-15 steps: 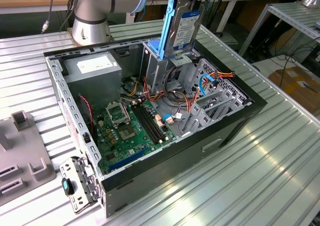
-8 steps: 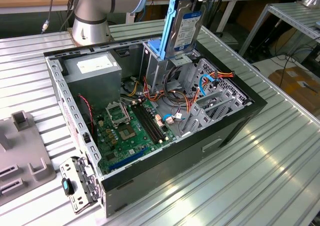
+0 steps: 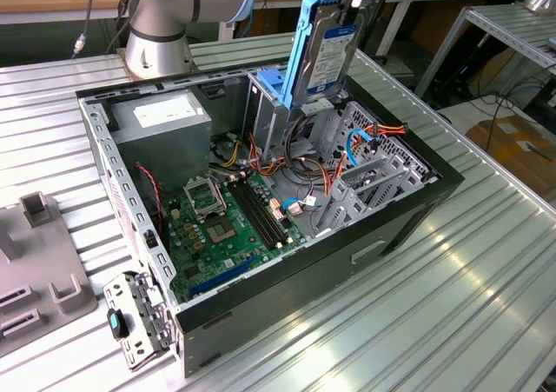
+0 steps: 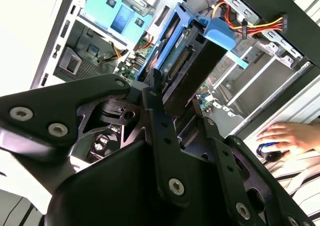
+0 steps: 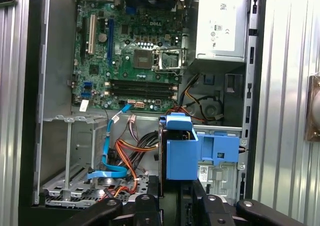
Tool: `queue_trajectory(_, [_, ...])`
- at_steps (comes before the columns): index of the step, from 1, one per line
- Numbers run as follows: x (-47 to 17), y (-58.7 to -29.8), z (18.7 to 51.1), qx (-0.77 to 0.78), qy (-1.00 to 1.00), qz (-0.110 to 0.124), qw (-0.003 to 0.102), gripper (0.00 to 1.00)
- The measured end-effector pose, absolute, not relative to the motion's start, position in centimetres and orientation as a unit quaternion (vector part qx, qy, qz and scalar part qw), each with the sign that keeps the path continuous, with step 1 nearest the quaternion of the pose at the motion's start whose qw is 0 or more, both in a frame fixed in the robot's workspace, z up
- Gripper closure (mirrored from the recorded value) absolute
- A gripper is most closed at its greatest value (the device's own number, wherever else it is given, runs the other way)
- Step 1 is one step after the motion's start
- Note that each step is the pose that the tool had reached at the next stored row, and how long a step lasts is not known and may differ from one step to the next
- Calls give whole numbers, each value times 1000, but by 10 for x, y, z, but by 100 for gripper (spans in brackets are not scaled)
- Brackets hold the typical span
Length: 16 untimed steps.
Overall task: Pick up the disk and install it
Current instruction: 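Pick up the disk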
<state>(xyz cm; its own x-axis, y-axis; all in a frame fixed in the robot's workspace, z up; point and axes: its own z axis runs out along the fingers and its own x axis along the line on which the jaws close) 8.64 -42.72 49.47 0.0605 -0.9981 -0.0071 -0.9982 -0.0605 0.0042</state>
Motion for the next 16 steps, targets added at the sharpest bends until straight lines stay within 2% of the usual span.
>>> queue_trajectory(7, [86, -440, 495, -728, 685, 4, 1, 65])
queue_trajectory(16, [86, -442, 495, -728, 685, 4, 1, 65])
